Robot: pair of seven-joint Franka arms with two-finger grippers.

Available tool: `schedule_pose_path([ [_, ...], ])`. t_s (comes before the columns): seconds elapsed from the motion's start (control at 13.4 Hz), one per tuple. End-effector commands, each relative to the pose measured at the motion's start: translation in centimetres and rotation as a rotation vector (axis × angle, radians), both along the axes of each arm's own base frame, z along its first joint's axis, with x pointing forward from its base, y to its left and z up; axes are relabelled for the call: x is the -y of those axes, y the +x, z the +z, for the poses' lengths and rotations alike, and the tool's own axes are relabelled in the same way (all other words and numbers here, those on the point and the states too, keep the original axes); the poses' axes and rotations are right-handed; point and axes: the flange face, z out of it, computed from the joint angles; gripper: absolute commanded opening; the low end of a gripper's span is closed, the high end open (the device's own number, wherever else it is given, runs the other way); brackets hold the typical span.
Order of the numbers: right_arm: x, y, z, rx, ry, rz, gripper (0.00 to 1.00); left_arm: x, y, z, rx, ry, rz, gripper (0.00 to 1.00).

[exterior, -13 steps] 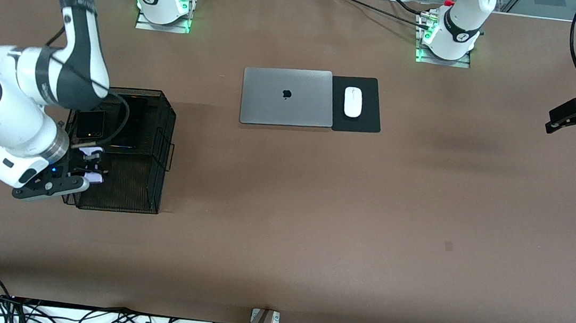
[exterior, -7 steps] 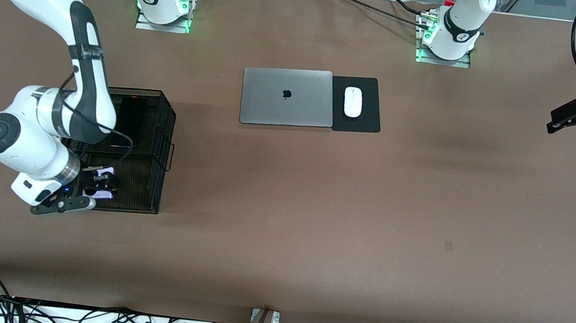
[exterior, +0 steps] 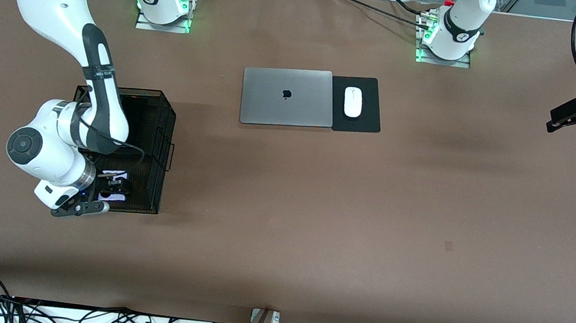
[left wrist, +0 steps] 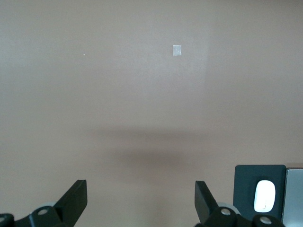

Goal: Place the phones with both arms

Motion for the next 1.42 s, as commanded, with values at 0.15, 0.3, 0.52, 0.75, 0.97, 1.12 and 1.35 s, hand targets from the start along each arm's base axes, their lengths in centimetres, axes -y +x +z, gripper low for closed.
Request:
schedule_pose_path([
  [0.15, -0.6, 0.7, 4.4, 0.05, 0.036, 0.005, 1.0, -0.2, 0.2, 0.5, -0.006, 0.004, -0.002, 1.0],
  [0.3, -1.0, 0.3, 7.3, 0.026, 0.051, 0.007, 1.0, -0.2, 0.2, 0.5, -0.006, 0.004, -0.002, 1.0],
  [0.52, -0.9, -2.0, 13.5, -0.07, 0.065, -0.041, 1.0, -0.2, 0.2, 0.5, -0.006, 0.004, -0.002, 1.0],
  [0.75, -0.4, -6.2, 20.7, -0.183, 0.018, -0.119, 1.0, -0.2, 0.2, 0.5, -0.006, 0.004, -0.002, 1.0],
  [0.97, 1.2, -10.5, 26.3, -0.229, -0.037, -0.169, 1.0, -0.2, 0.2, 0.5, -0.006, 0.004, -0.002, 1.0],
  [1.12, 3.0, -12.8, 29.5, -0.235, -0.058, -0.187, 1.0, -0.2, 0.2, 0.5, -0.006, 0.004, -0.002, 1.0],
  [1.35, 6.2, -14.5, 31.8, -0.232, -0.063, -0.235, 1.0, -0.2, 0.2, 0.5, -0.006, 0.004, -0.002, 1.0],
])
